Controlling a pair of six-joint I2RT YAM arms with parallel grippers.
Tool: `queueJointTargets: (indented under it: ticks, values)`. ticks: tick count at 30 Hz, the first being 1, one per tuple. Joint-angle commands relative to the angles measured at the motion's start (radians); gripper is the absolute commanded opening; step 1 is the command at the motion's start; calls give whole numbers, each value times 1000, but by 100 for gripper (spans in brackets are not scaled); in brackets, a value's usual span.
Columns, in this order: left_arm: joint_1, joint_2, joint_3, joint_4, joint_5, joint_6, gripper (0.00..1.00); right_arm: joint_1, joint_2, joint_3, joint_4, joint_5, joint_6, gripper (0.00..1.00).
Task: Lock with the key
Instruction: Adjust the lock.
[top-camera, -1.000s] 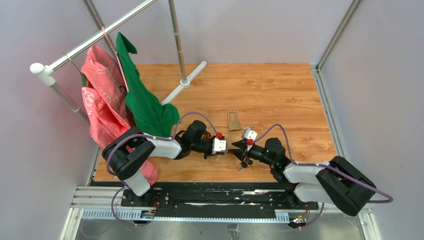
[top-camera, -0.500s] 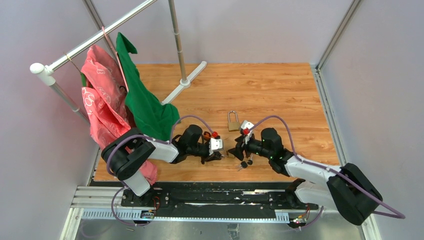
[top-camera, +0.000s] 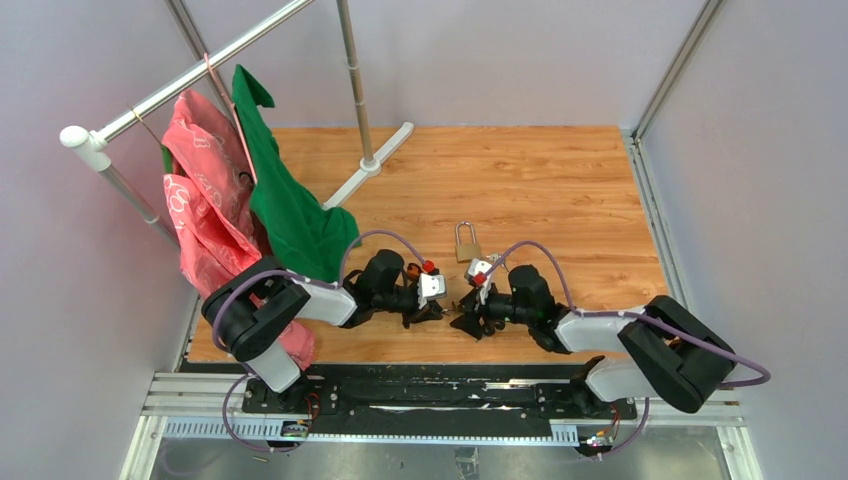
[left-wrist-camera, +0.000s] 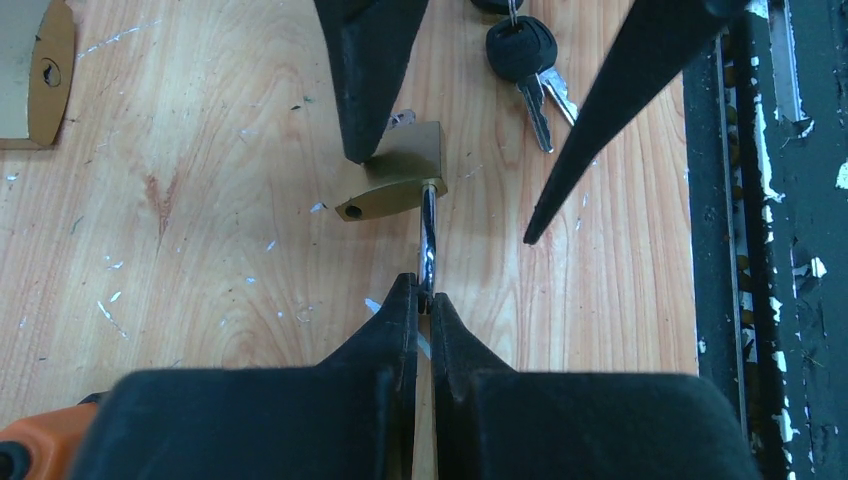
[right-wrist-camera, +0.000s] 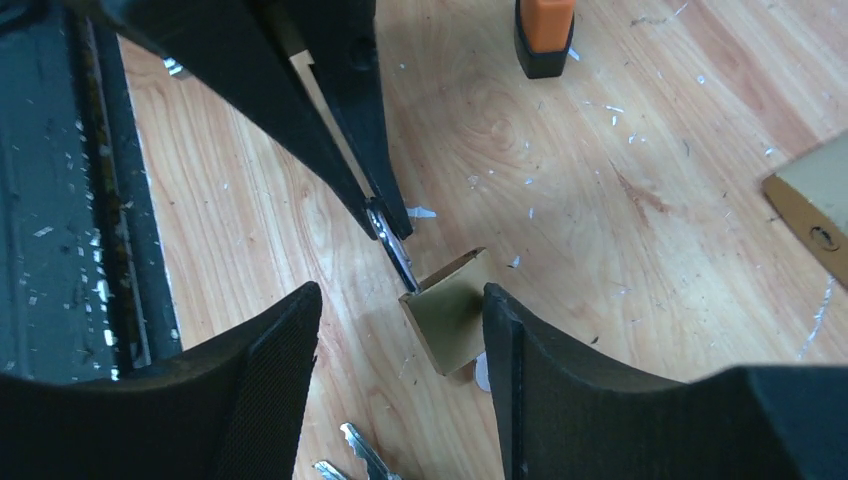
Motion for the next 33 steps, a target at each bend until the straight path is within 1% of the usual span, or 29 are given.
queueJointTargets:
  ticks: [1, 2, 4, 5, 8, 10, 12, 16, 18, 20, 21, 22, 26, 27, 30, 31, 33]
  values:
    - [1, -24, -16, 15, -4, -3, 0, 88, -22, -36, 36, 189, -111, 62]
    - [1, -26, -16, 14, -2, -2, 0, 99, 1, -35, 38, 230, -134, 61]
    - [1, -28, -17, 12, -2, -1, 0, 105, 25, -33, 52, 260, -155, 58]
    - [1, -29, -17, 10, -3, 0, 0, 105, 35, -37, 68, 270, -161, 56]
    - [1, -31, -16, 5, -4, -1, 0, 111, 32, -51, 113, 308, -173, 45]
    - [1, -29, -15, 7, 2, -8, 0, 113, 44, -46, 111, 308, -184, 42]
    - [1, -27, -14, 16, 5, -12, 0, 119, 71, -45, 126, 305, -186, 42]
    - [2, -23, -13, 26, 13, -20, 0, 135, 107, -51, 190, 288, -187, 48]
    - [2, -22, -13, 29, 19, -22, 0, 140, 117, -41, 190, 292, -198, 48]
    - [1, -22, -11, 33, 21, -31, 0, 141, 129, -33, 202, 292, -206, 45]
    - [2, -22, -11, 36, 21, -33, 0, 141, 129, -34, 211, 294, -209, 40]
    - [2, -23, -10, 36, 20, -33, 0, 141, 127, -33, 210, 297, -212, 29]
    - [3, -31, -9, 31, 17, -35, 0, 141, 91, -29, 154, 295, -217, 4]
    - [3, -36, -9, 29, 11, -32, 0, 141, 71, -24, 123, 287, -217, 0]
    - [3, -60, -13, 24, -16, -11, 0, 141, 10, 18, -7, 269, -212, 0]
    - [3, -75, -14, 13, -38, -16, 5, 141, -17, 51, -67, 259, -211, 0]
    - [3, -132, -3, -51, -64, -11, 27, 140, -61, 105, -189, 229, -214, 0]
